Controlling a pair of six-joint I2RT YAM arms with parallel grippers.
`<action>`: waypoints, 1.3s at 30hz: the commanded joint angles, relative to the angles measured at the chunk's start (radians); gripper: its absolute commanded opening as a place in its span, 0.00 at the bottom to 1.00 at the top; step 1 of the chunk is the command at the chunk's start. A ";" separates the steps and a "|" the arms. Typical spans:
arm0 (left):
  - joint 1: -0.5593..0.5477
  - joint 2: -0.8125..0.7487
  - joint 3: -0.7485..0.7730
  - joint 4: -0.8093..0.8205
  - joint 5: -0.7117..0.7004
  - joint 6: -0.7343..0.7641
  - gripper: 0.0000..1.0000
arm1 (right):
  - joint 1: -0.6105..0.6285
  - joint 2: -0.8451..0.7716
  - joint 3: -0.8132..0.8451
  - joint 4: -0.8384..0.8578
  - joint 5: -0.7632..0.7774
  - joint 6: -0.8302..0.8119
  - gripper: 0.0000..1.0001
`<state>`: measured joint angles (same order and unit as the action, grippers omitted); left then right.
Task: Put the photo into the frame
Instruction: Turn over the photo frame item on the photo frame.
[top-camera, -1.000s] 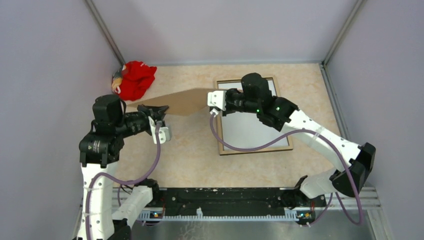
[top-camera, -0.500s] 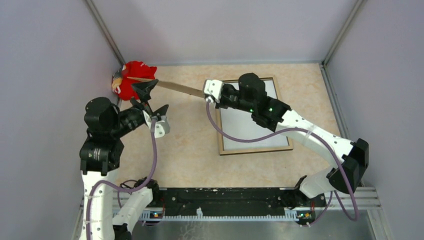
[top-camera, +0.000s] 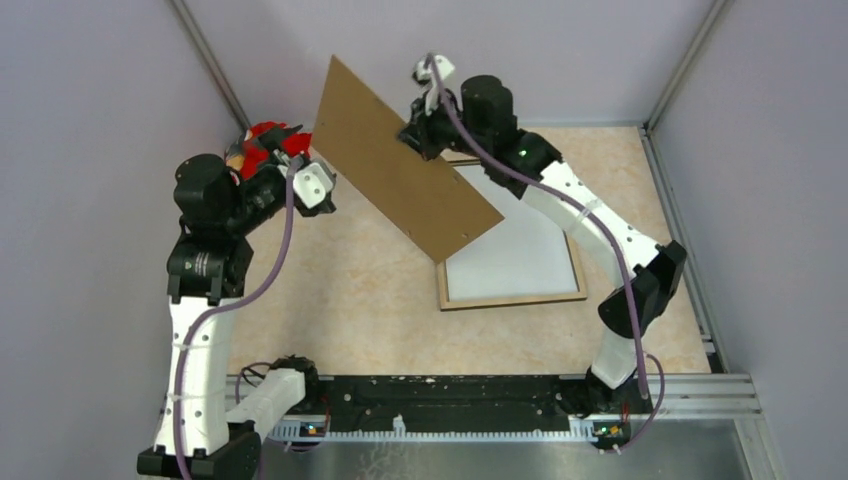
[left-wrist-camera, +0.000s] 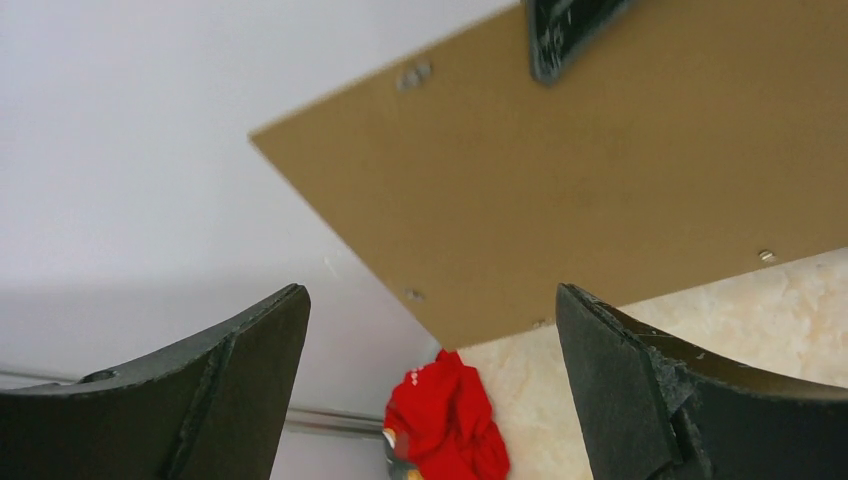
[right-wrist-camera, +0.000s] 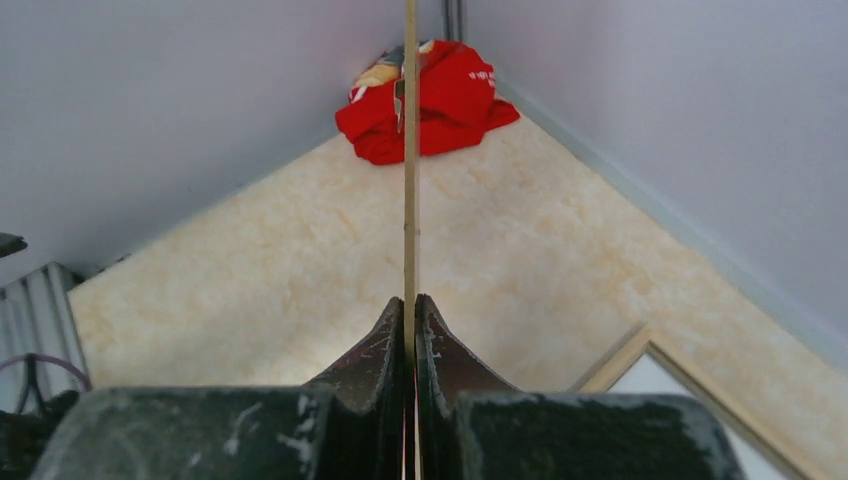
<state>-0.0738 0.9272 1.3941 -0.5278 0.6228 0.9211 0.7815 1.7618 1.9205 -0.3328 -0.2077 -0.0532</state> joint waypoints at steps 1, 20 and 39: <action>-0.001 0.018 0.036 0.031 -0.072 -0.080 0.99 | -0.131 0.011 0.103 0.065 -0.094 0.389 0.00; -0.001 0.236 0.017 -0.168 -0.142 -0.190 0.98 | -0.726 -0.274 -0.789 0.826 -0.541 1.131 0.00; -0.003 0.275 -0.179 -0.053 -0.106 -0.224 0.97 | -0.960 -0.145 -0.970 0.964 -0.672 1.116 0.00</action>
<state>-0.0738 1.1828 1.2301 -0.6346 0.5110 0.7170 -0.1776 1.5784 0.9428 0.5400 -0.8291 1.0489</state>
